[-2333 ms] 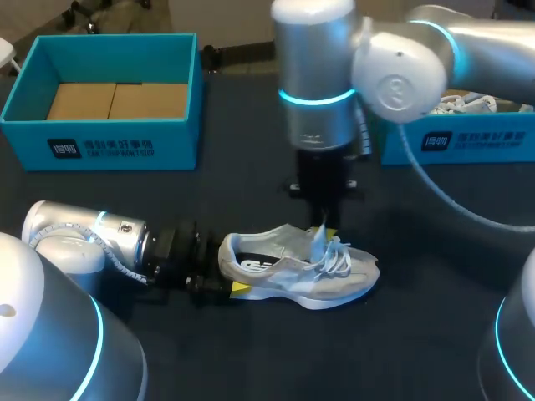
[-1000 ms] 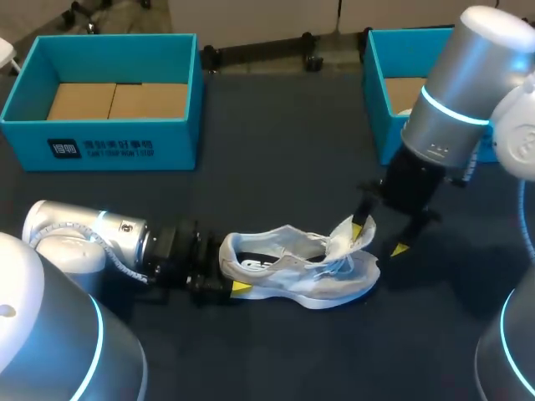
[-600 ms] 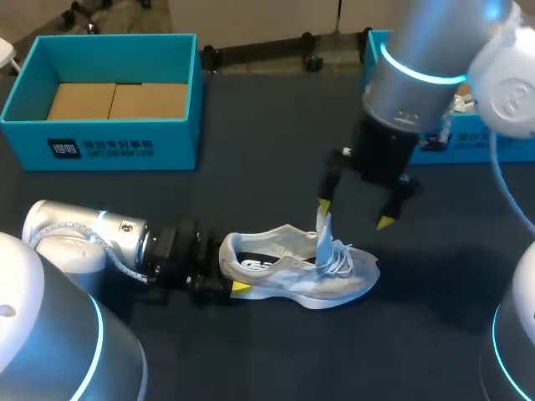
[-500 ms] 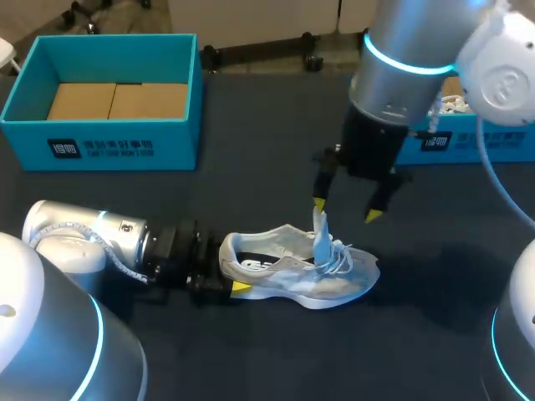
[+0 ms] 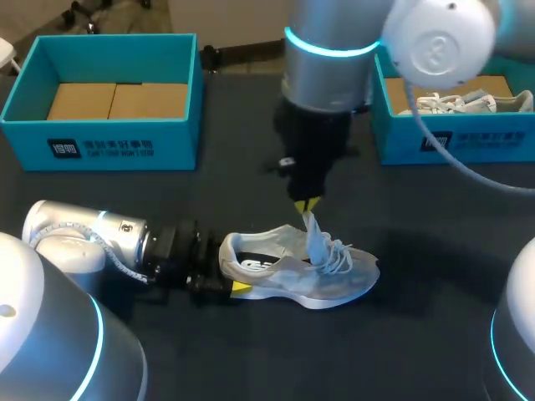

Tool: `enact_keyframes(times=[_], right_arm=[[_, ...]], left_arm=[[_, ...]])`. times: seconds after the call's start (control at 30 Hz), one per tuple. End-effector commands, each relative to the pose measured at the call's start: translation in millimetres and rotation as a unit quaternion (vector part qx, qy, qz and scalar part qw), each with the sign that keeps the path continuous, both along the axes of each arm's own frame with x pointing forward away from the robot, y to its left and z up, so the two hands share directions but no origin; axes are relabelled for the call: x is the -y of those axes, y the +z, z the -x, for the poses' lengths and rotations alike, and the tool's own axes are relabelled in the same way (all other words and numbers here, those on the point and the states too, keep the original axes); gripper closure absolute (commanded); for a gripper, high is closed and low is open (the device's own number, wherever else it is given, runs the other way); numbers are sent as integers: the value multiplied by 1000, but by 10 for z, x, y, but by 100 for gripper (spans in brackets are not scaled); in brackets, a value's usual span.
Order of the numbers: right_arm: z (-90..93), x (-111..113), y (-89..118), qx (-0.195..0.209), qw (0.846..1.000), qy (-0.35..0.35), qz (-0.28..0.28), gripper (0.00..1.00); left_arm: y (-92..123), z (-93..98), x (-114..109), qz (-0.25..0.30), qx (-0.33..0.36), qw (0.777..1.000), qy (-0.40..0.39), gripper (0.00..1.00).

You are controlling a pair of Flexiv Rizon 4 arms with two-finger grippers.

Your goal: Take the shoe out of the shoebox, open the shoe tongue, remove and reinsert the insole, then place the shoe into the shoebox

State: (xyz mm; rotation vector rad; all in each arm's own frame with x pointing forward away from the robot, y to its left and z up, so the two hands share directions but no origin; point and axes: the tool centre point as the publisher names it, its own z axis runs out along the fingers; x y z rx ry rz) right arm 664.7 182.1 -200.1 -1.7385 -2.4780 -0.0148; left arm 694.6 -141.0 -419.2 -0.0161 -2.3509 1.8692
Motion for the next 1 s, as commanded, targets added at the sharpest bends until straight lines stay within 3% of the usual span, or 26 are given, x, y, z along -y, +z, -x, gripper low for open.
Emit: enact_keyframes(times=[0.03, 0.1, 0.4, 0.43, 0.6, 0.63, 0.77, 0.87, 0.9, 0.93, 1.0], right_arm=[[17, -175, -66, 72, 982, 176, 14, 100], [-66, -283, -140, 15, 987, 147, 57, 100], [-66, -283, -140, 15, 987, 147, 57, 100], [-80, -325, -190, 29, 984, 172, 46, 100], [-81, -466, -346, 72, 940, 327, 67, 100], [-67, -483, -374, 85, 922, 373, 54, 100], [-64, -468, -437, 103, 902, 418, 23, 100], [-74, -460, -492, 104, 872, 477, -41, 100], [-87, -448, -533, 83, 866, 489, -60, 100], [-102, -434, -568, 70, 870, 484, -65, 100], [-102, -434, -568, 70, 870, 484, -65, 100]], left_arm=[[-1, 0, -7, 0, 0, 1000, 0, 100], [-1, 0, -7, 0, 0, 1000, 0, 100], [-1, 0, -7, 0, 0, 1000, 0, 100], [-1, 0, -7, 0, 0, 1000, 0, 100], [-1, 0, -7, 0, 0, 1000, 0, 100], [-1, 0, -7, 0, 0, 1000, 0, 100], [-1, 0, -7, 0, 0, 1000, 0, 100], [-1, 0, -7, 0, 0, 1000, 0, 100], [-1, 0, -7, 0, 0, 1000, 0, 100], [-1, 0, -7, 0, 0, 1000, 0, 100], [-1, 0, -7, 0, 0, 1000, 0, 100]])
